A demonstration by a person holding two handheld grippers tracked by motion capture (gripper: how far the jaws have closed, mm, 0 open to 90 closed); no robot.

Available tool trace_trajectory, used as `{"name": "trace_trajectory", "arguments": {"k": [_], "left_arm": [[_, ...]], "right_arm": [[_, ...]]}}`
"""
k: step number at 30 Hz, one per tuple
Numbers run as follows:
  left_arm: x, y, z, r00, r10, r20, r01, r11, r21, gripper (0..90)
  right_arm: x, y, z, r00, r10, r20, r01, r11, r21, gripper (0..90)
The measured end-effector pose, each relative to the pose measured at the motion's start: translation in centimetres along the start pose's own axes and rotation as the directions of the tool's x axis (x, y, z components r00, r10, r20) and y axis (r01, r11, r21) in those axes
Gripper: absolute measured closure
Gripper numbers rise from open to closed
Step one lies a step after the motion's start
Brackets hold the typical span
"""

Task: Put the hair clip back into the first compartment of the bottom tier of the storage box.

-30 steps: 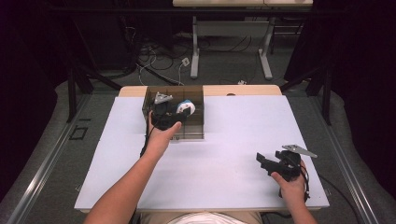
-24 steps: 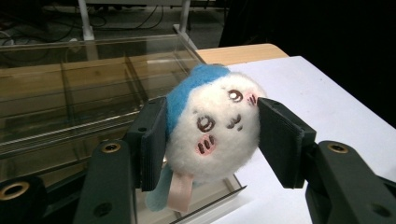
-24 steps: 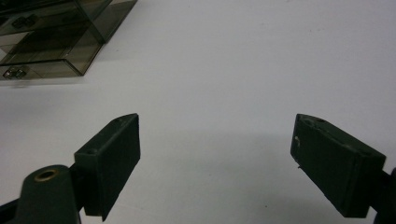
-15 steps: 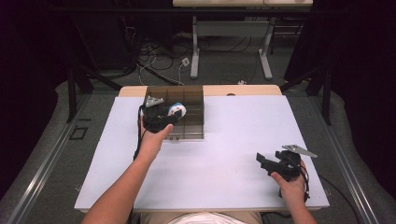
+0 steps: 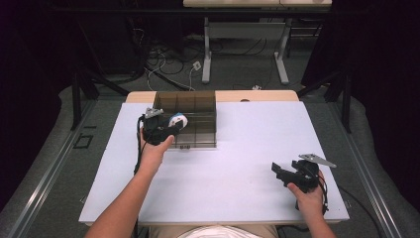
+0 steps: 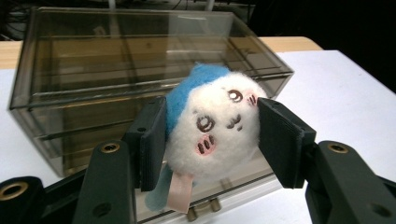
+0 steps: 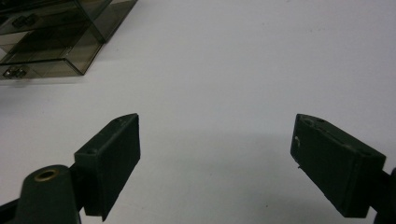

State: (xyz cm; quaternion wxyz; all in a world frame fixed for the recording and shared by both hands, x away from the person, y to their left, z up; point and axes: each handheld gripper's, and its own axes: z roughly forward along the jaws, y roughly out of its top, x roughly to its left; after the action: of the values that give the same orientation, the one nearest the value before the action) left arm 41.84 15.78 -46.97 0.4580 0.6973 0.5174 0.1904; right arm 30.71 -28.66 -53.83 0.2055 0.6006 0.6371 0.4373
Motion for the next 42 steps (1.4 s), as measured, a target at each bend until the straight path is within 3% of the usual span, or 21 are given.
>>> {"name": "trace_trajectory", "arguments": {"k": [9, 19, 26, 29, 42], "left_arm": [[1.3, -1.3, 0.2, 0.9982, 0.022, -0.055, -0.021, 0.9995, 0.025, 45.4], [2.8, -2.2, 0.7, 0.9962, -0.003, -0.087, 0.007, 0.9992, 0.04, 44.6], [3.8, -3.0, 1.3, 0.9891, 0.019, -0.146, -0.007, 0.9963, 0.086, 43.5], [4.1, -3.1, 1.6, 0.9891, 0.005, -0.147, 0.009, 0.9953, 0.097, 42.8], [4.0, -3.3, 2.2, 0.9869, 0.03, -0.158, -0.009, 0.9917, 0.128, 40.8]], "right_arm": [[0.1, 0.0, 0.1, 1.0, 0.008, 0.003, -0.008, 1.0, -0.004, 15.5], [0.1, 0.0, 0.0, 1.0, 0.008, 0.004, -0.008, 1.0, -0.005, 15.5], [0.2, -0.1, 0.0, 0.9999, 0.012, 0.002, -0.012, 1.0, -0.001, 15.5], [0.2, -0.1, 0.1, 0.9999, 0.012, 0.004, -0.012, 1.0, -0.001, 15.5], [0.2, -0.1, 0.0, 0.9999, 0.013, 0.003, -0.013, 1.0, -0.001, 15.5]]}}
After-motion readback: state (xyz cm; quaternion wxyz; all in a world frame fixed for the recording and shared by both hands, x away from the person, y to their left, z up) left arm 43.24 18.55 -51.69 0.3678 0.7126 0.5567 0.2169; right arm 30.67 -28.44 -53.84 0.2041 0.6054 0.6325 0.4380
